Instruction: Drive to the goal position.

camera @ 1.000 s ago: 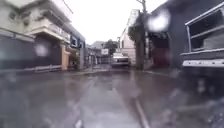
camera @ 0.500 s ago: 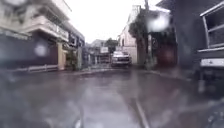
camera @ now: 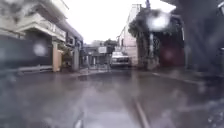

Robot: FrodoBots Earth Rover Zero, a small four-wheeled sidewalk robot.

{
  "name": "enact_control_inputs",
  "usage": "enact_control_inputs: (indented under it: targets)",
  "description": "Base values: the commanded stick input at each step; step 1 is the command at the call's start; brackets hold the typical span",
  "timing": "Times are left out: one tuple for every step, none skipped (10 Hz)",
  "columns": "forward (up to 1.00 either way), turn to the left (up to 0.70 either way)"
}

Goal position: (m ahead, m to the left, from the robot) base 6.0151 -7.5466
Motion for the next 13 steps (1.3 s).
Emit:
enact_control_inputs:
  targets:
    - [1.0, 0.0]
    - [1.0, 0.0]
    - [1.0, 0.0]
    - [1.0, 0.0]
    - [1.0, 0.0]
    - [1.0, 0.0]
    - [1.0, 0.0]
    - [1.0, 0.0]
    - [1.0, -0.08]
    - [1.0, -0.27]
    - [1.0, -0.27]
    - [1.0, -0.27]
    - [1.0, -0.27]
